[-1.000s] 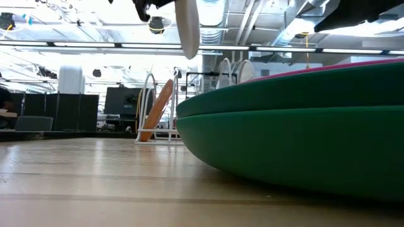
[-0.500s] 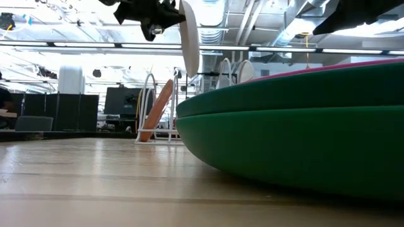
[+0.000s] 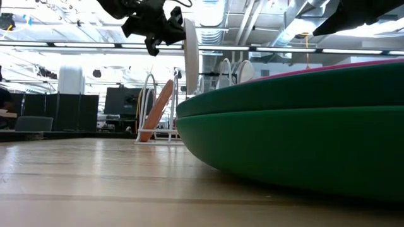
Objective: Sort dishes
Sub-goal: Put the small white plate in the dish rack
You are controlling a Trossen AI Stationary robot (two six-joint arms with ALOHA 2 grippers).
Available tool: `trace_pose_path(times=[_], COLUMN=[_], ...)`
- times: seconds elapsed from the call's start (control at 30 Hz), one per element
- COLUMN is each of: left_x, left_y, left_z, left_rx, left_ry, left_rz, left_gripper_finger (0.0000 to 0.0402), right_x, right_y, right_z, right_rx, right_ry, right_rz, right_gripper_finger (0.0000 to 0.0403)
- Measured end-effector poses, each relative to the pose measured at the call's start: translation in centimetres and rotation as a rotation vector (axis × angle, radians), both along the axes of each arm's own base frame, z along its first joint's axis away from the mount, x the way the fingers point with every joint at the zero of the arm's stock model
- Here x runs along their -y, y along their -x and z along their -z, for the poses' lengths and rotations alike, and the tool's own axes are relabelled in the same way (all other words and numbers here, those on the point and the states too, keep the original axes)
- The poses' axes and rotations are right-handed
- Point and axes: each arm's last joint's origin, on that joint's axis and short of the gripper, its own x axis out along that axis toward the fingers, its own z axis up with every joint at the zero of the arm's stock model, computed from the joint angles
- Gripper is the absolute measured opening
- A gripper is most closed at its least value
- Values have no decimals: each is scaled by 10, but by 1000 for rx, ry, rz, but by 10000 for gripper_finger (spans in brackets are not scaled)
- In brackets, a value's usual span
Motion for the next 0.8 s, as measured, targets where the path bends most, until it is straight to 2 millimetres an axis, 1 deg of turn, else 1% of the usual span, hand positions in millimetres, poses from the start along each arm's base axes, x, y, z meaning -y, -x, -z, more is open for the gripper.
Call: trace_pose_path(times=[0.57,0.8], left_x=[6,9], left_y=[2,-3], left_z=[9,11], left_rx=[-71,-67], left_ry=[22,-1], left_rz=[28,53], left_gripper_finger=[2,2], right_x=[0,8], right_y=[0,-3], right_z=[0,0], right_rx=[-3,-2], right_ry=[2,1], right_rz=[2,52], right_gripper_finger=[137,137])
